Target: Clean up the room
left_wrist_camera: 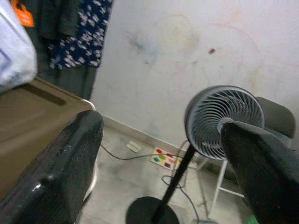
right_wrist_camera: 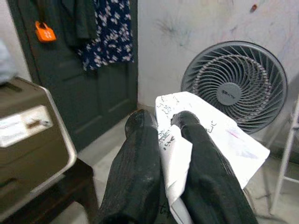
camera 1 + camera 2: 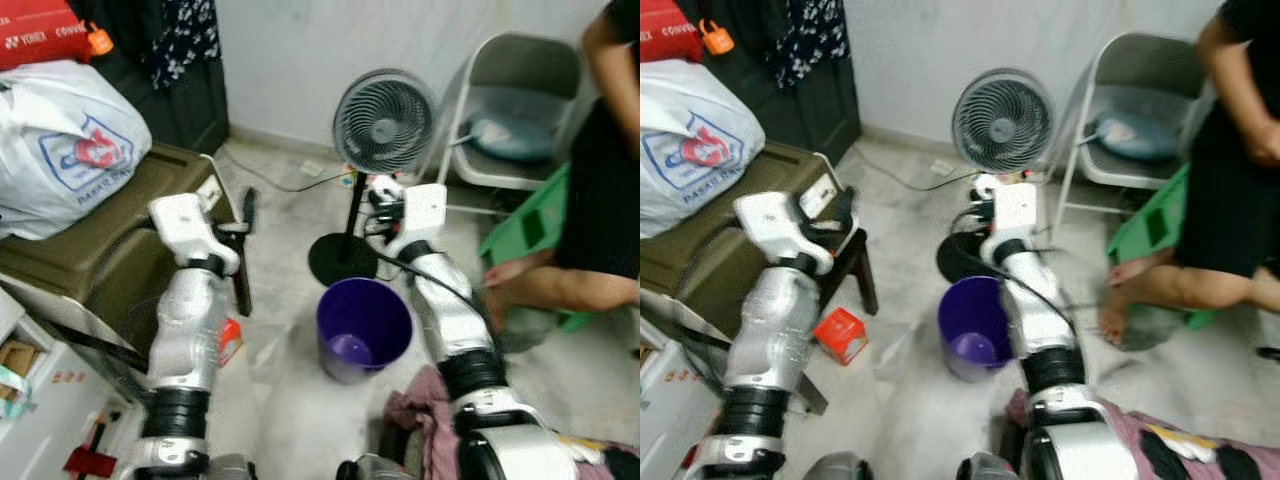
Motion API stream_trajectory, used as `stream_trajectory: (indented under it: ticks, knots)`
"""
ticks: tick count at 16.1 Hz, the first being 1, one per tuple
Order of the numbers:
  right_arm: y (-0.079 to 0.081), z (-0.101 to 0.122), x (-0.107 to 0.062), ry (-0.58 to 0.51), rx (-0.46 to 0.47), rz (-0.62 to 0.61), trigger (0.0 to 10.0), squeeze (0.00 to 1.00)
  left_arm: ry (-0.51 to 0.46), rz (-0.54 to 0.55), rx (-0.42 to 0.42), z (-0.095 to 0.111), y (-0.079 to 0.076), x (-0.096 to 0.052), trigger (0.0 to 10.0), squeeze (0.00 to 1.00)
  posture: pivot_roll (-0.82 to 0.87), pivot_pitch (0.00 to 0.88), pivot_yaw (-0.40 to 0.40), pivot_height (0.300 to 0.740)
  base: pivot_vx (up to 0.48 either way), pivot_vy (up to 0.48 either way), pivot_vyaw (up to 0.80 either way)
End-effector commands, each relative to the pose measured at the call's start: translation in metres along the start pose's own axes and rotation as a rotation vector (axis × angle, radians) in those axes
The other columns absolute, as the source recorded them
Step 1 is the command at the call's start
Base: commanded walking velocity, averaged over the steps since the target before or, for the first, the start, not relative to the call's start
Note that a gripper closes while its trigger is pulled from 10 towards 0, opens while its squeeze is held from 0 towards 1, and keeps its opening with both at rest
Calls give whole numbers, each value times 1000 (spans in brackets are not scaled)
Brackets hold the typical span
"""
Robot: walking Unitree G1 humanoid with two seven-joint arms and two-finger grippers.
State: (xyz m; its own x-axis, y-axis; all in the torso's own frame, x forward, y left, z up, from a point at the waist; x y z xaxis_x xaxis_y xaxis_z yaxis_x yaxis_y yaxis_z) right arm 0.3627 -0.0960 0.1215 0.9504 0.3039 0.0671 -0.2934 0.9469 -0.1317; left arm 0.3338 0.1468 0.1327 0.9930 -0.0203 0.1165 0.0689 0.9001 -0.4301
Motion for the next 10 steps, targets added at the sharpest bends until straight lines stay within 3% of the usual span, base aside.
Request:
stream_trajectory:
  ticks: [1,4,10]
  knots:
    - [-5,1,1,0,-4,-11,10000,0,10,-4,0,-1,-4,3,10000,0,25,0,-45,740,0,0,-800]
    - [-5,1,1,-1,-6,-11,10000,0,13,-16,-7,-2,-6,3,10000,0,24,0,-44,740,0,0,-800]
    - [-5,2,1,-5,-8,-10,10000,0,13,-23,-6,-1,-7,4,10000,0,23,0,-42,740,0,0,0]
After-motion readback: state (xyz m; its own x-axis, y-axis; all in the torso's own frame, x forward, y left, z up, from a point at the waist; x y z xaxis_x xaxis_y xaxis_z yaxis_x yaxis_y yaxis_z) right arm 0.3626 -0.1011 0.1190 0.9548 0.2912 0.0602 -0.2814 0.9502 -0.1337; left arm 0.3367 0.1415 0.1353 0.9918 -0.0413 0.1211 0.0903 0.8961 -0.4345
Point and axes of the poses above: a point about 5 cm out from each wrist's last joint towards the gripper, its own x axis pointing out of the wrist towards the gripper, its own z axis along the axis of the wrist's last joint, y = z × x, the point moved 2 cm from there along x, pointing out of the wrist towards the gripper, and after that the axes turned 10 degrees about -x, right-handed, at the moved point
